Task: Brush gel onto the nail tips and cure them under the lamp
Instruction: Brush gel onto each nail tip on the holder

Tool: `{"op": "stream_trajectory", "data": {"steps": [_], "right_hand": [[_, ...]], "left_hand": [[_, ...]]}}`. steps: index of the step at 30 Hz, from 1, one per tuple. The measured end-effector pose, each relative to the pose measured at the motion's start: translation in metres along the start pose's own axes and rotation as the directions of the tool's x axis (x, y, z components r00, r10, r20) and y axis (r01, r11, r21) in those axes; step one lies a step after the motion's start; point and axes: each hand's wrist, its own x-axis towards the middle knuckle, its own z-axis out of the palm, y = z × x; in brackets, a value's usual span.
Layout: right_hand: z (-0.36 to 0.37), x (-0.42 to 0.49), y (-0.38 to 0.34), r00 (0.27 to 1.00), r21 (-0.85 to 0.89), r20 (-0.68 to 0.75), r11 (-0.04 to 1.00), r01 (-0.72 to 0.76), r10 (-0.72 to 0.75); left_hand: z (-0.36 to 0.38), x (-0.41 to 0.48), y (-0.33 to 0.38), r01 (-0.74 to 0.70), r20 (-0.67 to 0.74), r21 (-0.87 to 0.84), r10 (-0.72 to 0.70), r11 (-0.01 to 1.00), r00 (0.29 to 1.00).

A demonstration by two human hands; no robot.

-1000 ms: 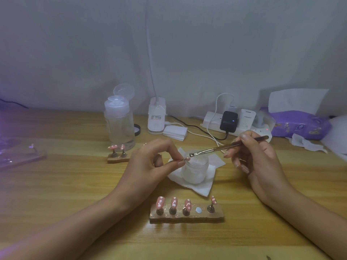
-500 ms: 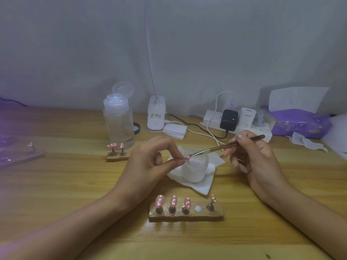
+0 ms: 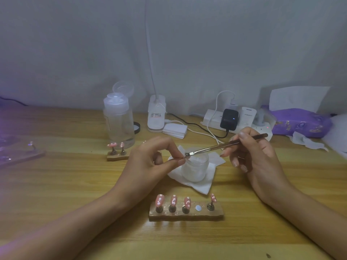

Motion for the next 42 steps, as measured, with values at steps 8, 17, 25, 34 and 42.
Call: {"op": "stream_trajectory", "data": {"steps": [8, 17, 25, 34, 42], "right_hand": [[-0.0011, 0.0007, 0.0007, 0.999, 0.021, -0.038, 1.000, 0.004, -0.004], [-0.0019, -0.0001, 0.0019, 0.998, -0.053, -0.065, 0.999, 0.002, -0.005], [0.0015, -0.0009, -0.0002, 1.000, -0.040, -0.003, 0.999, 0.025, -0.025], [-0.0032, -0.0008, -0.0001, 0.996, -0.041, -0.081, 0.999, 0.022, -0.025], [-0.0003, -0.0022, 0.0005, 0.998, -0.068, -0.027, 0.997, 0.047, -0.049]], "left_hand": [[-0.0013, 0.0008, 0.0002, 0.004, 0.007, -0.008, -0.004, 1.000, 1.000], [-0.0002, 0.0002, 0.0004, 0.005, 0.013, -0.006, -0.005, 1.000, 1.000], [0.0003, 0.0007, 0.0012, -0.003, 0.018, -0.006, 0.003, 1.000, 1.000], [0.0003, 0.0017, 0.0018, -0.014, 0.015, -0.005, 0.014, 1.000, 1.000], [0.0010, 0.0012, 0.0015, -0.005, 0.016, -0.006, 0.006, 1.000, 1.000]]}}
